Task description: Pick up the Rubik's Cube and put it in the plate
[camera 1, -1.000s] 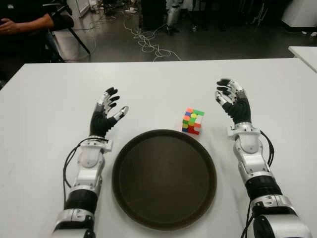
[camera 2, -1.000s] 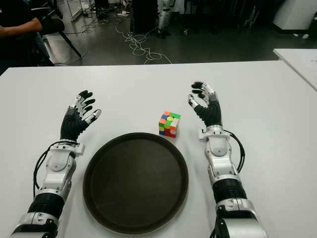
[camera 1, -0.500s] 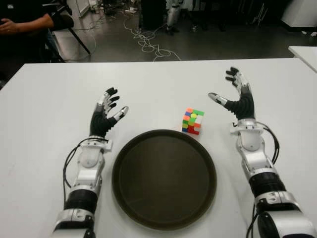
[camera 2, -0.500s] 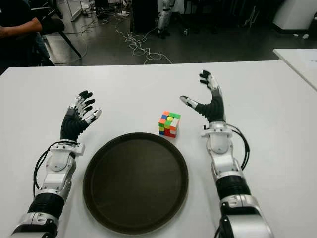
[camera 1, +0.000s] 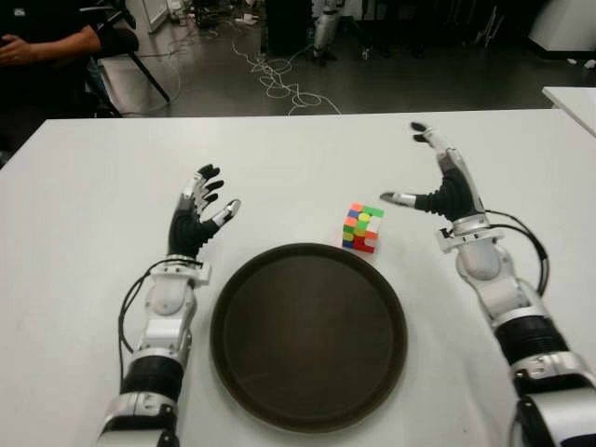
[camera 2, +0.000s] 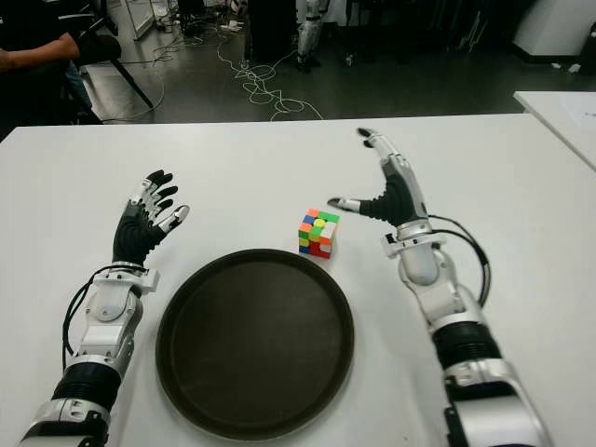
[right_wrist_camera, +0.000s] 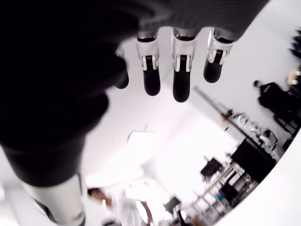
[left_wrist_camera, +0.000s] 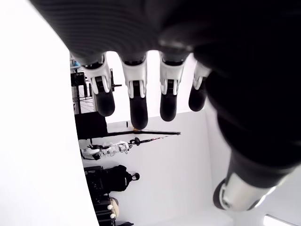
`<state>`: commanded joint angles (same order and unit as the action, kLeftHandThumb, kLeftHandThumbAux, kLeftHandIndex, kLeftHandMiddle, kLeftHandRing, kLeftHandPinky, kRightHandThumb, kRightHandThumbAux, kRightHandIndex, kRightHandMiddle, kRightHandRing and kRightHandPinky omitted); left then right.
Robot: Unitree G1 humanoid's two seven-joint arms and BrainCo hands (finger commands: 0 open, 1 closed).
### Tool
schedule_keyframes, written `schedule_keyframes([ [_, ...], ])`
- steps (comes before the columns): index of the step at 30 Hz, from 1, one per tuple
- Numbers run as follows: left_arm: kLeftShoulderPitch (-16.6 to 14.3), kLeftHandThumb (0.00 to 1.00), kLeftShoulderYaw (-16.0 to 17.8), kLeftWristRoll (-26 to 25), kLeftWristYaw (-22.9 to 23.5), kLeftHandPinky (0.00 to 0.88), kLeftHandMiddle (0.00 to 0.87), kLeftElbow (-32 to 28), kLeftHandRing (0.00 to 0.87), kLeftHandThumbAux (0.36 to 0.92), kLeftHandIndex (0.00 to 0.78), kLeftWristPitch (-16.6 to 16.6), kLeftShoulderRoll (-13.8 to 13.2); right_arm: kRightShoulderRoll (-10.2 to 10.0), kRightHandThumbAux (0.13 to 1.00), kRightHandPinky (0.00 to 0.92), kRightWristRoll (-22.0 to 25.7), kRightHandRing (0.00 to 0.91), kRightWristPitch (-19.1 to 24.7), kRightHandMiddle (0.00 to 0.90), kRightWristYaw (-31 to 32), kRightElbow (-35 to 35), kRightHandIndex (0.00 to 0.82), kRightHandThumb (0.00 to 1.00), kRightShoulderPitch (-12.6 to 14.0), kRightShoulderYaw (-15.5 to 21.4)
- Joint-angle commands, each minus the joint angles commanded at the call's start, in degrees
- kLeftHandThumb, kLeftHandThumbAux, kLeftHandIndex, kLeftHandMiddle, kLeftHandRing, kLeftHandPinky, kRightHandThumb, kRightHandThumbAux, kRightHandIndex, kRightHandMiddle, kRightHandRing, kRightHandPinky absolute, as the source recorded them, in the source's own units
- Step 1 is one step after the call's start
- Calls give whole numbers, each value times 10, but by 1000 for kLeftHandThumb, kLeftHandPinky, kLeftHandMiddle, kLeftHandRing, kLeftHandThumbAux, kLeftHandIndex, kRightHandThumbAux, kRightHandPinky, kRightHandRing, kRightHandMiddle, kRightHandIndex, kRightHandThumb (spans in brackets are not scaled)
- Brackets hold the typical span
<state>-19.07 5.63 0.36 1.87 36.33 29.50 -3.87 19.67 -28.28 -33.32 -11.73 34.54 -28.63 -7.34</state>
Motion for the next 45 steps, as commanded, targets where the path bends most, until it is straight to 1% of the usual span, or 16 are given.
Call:
schedule_keyframes([
  [2,0,32,-1,2,0,111,145,0,130,729,77,-1,-1,21,760,132,-31,151,11,140,14,-8,92,0,-5,-19],
  [3,0,31,-1,2,0,112,143,0,128,729,75,-1,-1,27,743,127,-40,148,15,134,18,-11,85,0,-6,-25],
  [10,-1,24,-1,2,-1,110,136,0,121,728,72,-2,-1,59,680,110,-74,130,47,113,70,-46,65,0,-13,-58],
  [12,-1,24,-1,4,-4,113,139,5,123,729,73,5,-1,72,678,107,-86,124,51,110,94,-56,65,0,-18,-71],
  [14,-2,26,-1,6,-7,119,147,8,131,727,78,12,-1,81,681,107,-92,121,57,110,114,-64,68,0,-22,-81],
  [18,-2,31,0,9,-9,124,155,11,140,723,84,19,-1,91,684,103,-96,119,70,111,151,-75,71,0,-28,-93],
  [21,-2,39,0,9,-11,116,157,10,141,718,84,18,0,95,689,98,-100,118,83,116,179,-82,79,0,-32,-102],
  [26,-2,52,-1,9,-10,112,156,9,137,723,80,11,-1,96,683,109,-104,129,105,126,207,-93,92,0,-34,-111],
  [30,-2,58,-1,6,-8,112,160,9,138,730,84,11,-1,97,677,122,-105,136,119,129,223,-101,99,0,-34,-116],
  [36,-2,54,0,5,-9,111,166,10,141,727,95,16,1,97,682,109,-111,133,138,129,243,-109,105,0,-34,-125],
  [45,-1,54,-2,10,-8,111,157,11,135,720,86,19,-3,100,678,101,-119,124,163,112,270,-121,84,0,-37,-138],
])
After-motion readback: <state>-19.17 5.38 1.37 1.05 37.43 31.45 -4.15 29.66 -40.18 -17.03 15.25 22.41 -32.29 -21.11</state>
